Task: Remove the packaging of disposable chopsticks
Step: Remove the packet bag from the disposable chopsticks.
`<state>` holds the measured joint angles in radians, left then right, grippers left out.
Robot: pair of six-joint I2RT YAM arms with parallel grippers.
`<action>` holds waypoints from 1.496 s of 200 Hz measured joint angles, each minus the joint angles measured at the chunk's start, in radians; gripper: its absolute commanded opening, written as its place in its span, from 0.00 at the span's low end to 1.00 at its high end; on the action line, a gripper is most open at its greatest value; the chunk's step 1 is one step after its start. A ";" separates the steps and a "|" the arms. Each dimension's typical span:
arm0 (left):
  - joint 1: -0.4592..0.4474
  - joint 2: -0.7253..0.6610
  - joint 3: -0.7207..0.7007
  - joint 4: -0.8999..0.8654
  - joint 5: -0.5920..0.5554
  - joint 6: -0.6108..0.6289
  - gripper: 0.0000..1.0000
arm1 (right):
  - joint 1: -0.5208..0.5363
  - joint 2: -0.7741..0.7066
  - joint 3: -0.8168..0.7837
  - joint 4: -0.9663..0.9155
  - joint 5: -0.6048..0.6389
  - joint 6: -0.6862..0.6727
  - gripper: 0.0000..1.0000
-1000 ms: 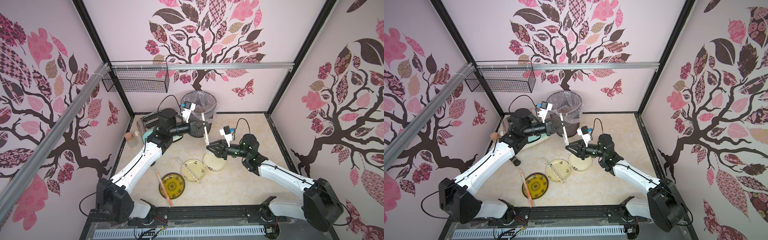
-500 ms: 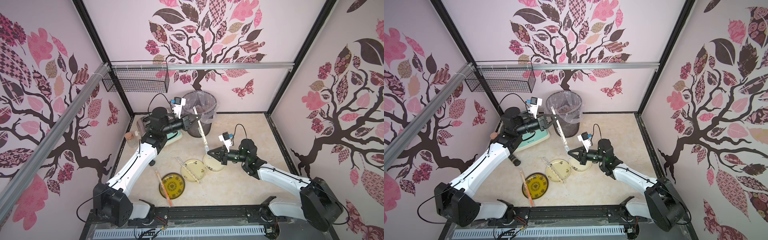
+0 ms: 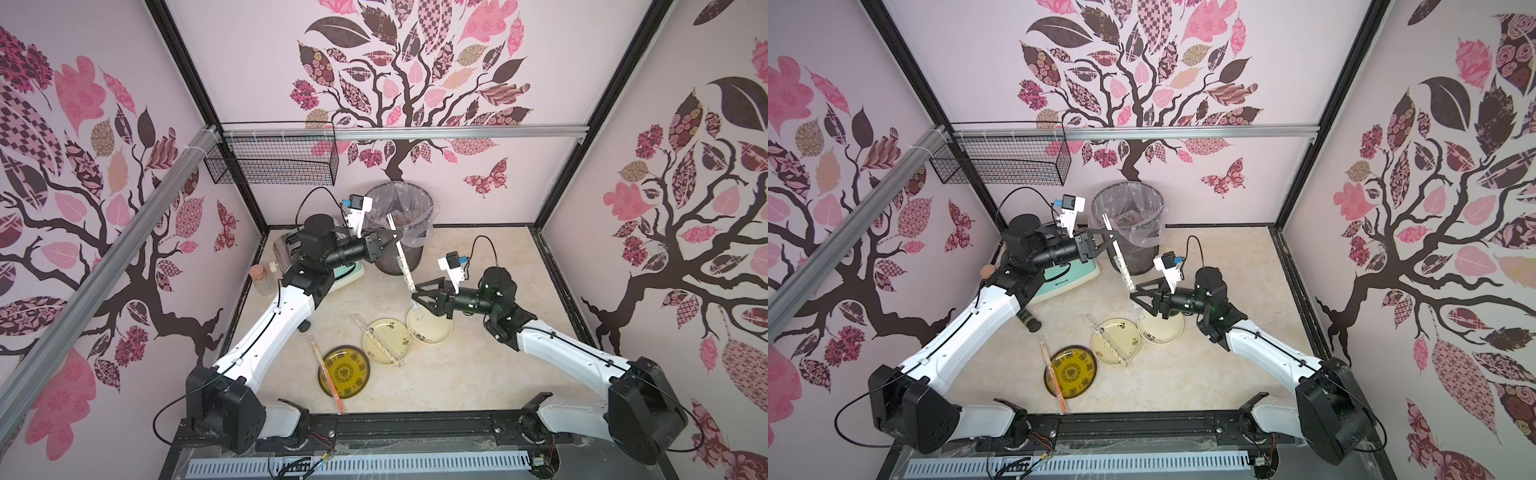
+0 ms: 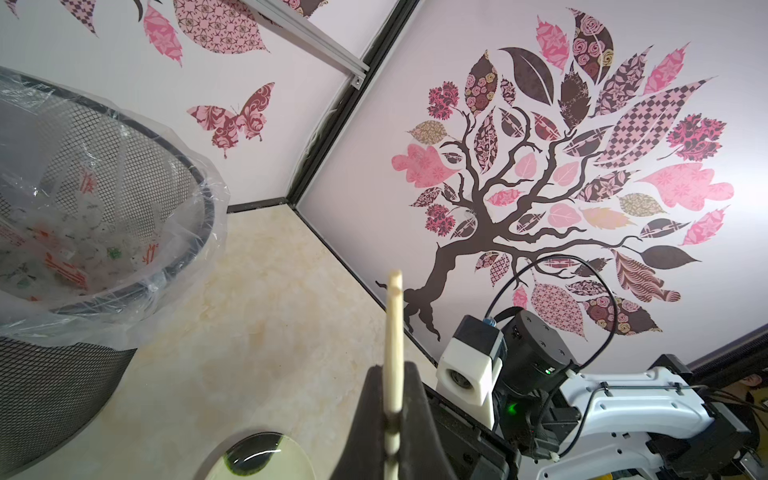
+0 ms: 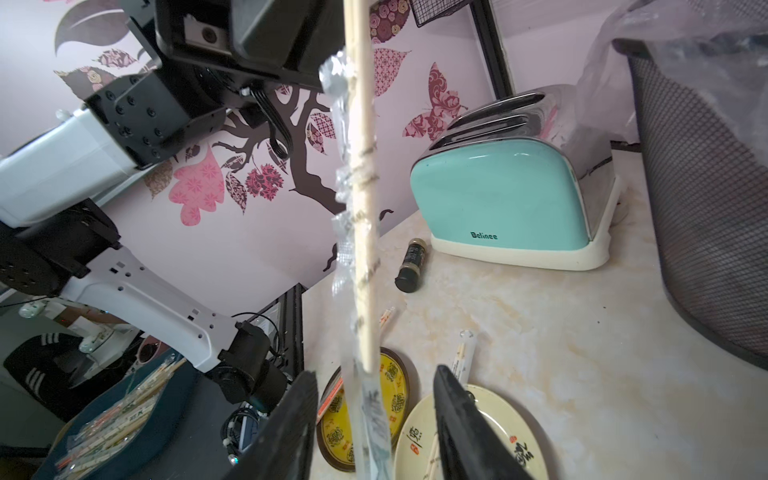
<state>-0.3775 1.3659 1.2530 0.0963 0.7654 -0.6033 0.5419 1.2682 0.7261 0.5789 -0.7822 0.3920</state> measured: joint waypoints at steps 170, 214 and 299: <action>0.000 0.000 0.000 0.000 -0.018 0.000 0.00 | 0.000 -0.033 -0.196 0.060 -0.037 0.073 0.42; 0.000 0.000 0.000 0.000 -0.014 0.000 0.00 | 0.000 -0.034 -0.127 0.002 -0.013 0.044 0.55; 0.000 0.000 0.000 0.000 0.000 -0.011 0.00 | 0.000 0.032 -0.021 0.008 -0.023 0.033 0.27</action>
<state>-0.3775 1.3659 1.2526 0.0963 0.7650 -0.6144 0.5419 1.2999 0.7052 0.5873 -0.8051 0.4252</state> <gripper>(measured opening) 0.060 0.322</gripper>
